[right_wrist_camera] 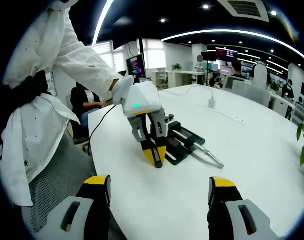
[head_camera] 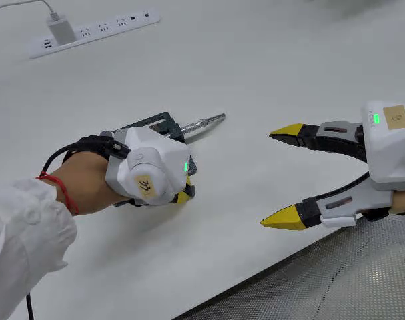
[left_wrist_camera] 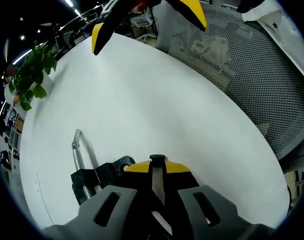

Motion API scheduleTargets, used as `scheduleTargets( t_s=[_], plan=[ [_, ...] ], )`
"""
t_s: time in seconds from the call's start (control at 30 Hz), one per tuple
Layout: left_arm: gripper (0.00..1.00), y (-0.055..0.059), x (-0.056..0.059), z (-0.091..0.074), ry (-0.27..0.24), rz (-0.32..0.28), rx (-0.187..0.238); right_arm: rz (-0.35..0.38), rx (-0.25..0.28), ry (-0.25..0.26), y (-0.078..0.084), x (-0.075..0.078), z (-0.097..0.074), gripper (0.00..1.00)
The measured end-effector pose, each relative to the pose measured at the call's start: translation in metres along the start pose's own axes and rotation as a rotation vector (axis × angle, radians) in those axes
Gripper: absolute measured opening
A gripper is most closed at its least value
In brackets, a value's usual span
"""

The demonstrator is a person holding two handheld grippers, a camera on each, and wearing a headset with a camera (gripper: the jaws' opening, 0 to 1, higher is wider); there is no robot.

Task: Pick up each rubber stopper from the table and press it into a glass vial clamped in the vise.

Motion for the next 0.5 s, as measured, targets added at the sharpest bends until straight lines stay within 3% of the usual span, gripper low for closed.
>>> scheduleTargets(
  t_s=[0.27,0.5],
  plan=[
    [0.04,-0.004,0.003,-0.004,-0.023,-0.059,0.033,0.011,-0.024,-0.009,-0.006,0.0,0.004,0.71],
    [0.04,-0.013,0.007,-0.019,-0.099,-0.137,0.106,0.02,-0.041,-0.036,-0.017,-0.001,0.011,0.61]
  ],
)
Point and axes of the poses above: the centre of the closed fingertips' face, and the gripper's own axes: z roughly forward along the fingers, x roughly to its right, y roughly out of its underside, the point moved 8 cm from there along -z, roughly backward along the fingers, and after that the axes turned 10 degrees about x, right-handed, at the moved point
